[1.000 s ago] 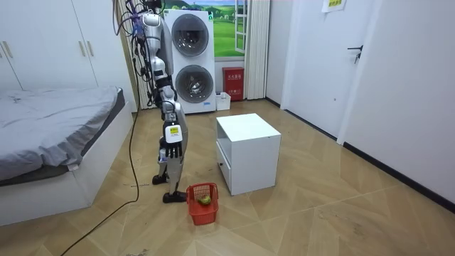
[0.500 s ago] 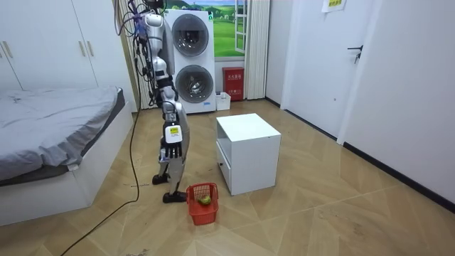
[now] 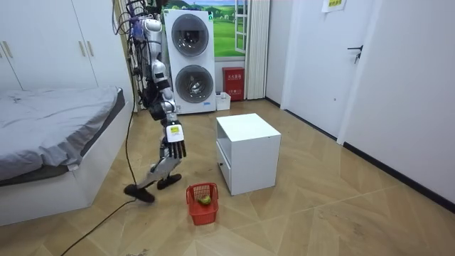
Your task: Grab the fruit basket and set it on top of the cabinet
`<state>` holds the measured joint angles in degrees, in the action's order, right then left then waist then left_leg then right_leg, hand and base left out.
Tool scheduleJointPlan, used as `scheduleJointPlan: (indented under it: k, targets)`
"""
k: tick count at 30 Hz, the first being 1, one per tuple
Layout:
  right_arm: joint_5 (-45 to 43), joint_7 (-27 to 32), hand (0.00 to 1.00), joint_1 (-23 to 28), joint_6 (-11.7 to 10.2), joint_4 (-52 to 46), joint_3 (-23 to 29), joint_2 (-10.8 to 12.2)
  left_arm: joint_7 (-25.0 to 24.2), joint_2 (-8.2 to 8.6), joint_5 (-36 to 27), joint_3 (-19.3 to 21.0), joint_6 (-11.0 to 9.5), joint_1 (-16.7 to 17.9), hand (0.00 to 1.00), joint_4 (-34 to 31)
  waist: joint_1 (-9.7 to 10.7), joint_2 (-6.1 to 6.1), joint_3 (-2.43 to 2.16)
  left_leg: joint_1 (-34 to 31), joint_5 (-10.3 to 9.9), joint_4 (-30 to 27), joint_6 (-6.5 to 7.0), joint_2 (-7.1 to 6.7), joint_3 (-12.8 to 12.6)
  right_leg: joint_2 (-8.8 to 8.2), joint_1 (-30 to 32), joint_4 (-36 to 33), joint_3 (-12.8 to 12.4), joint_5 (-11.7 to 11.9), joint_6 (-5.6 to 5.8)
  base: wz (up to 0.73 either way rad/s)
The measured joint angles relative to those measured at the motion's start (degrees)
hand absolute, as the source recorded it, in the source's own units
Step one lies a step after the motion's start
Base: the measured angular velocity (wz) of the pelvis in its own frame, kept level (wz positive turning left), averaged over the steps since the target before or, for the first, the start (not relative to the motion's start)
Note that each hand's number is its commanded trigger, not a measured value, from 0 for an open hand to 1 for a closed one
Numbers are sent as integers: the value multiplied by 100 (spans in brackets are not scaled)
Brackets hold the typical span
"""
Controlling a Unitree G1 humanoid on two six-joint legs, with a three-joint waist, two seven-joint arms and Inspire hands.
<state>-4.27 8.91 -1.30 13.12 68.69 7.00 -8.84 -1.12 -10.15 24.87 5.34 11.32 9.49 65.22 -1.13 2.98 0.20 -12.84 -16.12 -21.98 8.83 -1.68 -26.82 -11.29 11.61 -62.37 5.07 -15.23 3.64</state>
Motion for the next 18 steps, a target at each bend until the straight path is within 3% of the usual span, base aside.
scheduleJointPlan:
  k: [2, 5, 6, 7, 8, 9, 10, 11, 12, 13, 14, 16, 18]
  targets:
    - [57, 98, 0, -332, -154, -95, -7, -9, 12, 9, -102, 1, -7, -19, 0, 61, -43, 73, -32, -501, -22, -366, 47, 89, -81, -143, -342, 493, 56, 3, 11, -18]
    - [185, 235, 0, -812, -408, -149, -18, -19, 182, -23, -434, -115, -83, -386, 0, 133, -27, 66, -21, -1597, -75, -1261, 134, 348, -63, -261, -859, 1909, 178, 37, 88, 7]
    - [166, 289, 0, -998, -502, -170, -14, -17, 276, -21, -492, -123, -155, -538, 0, 131, -34, 60, -10, -2044, -97, -1746, 159, 497, 1, -272, -925, 2356, 207, -429, 353, 0]
    - [156, 305, 0, -1065, -529, -189, -14, -15, 328, -20, -548, -120, -206, -616, 0, 136, -59, 66, -4, -2275, -95, -1988, 154, 534, 152, -250, -907, 2439, 266, -735, 367, -25]
    - [142, 341, 0, -1216, -597, -238, -20, -12, 381, -13, -731, -137, -261, -684, 0, 159, -105, 63, 19, -2658, -44, -2381, 55, 551, 581, -229, -796, 2404, 351, -1195, 343, -37]
    - [147, 368, 0, -1263, -617, -297, -21, -8, 393, -13, -825, -177, -273, -684, 0, 178, -112, 34, 23, -2828, -14, -2554, -8, 550, 833, -188, -700, 2286, 353, -1370, 306, -50]
    - [171, 471, 0, -1308, -621, -459, -18, -1, 435, -19, -992, -234, -284, -684, 0, 273, -93, 14, 58, -3095, 5, -2879, -107, 528, 1150, -129, -463, 1839, 336, -1629, 275, -25]
    - [292, 618, 0, -1303, -624, -623, -15, -28, 500, -39, -1165, -383, -295, -715, 0, 425, -18, 2, 73, -3272, -86, -3162, -259, 498, 1337, -182, -204, 1188, 311, -1876, 242, -8]
    - [372, 696, 0, -1305, -622, -685, -10, -59, 525, -47, -1194, -452, -302, -745, 0, 488, 2, 0, 75, -3394, -120, -3335, -264, 484, 1383, -221, -48, 825, 294, -1995, 213, 16]
    - [413, 825, 0, -1310, -620, -869, -4, -139, 563, -51, -1197, -565, -348, -829, 0, 616, -2, 25, 109, -3680, -245, -3706, -261, 482, 1456, -324, 344, -12, 276, -2155, 193, 28]
    - [423, 950, 0, -1314, -659, -1019, -2, -232, 581, -54, -1214, -597, -415, -903, 0, 736, -1, 63, 128, -3981, -388, -4109, -254, 481, 1490, -484, 752, -902, 244, -2201, 177, 32]
    - [478, 1088, 0, -1371, -762, -1178, 7, -327, 627, -64, -1327, -642, -497, -923, 0, 751, -14, 71, 131, -4406, -579, -4721, -178, 483, 1498, -650, 1252, -1981, 178, -2201, 177, 29]
    - [479, 1187, 0, -1569, -884, -1198, 10, -351, 720, -138, -1426, -899, -558, -845, 0, 824, -30, 76, 148, -4801, -877, -5498, -104, 408, 1474, -775, 1682, -3167, -86, -2200, 177, 24]
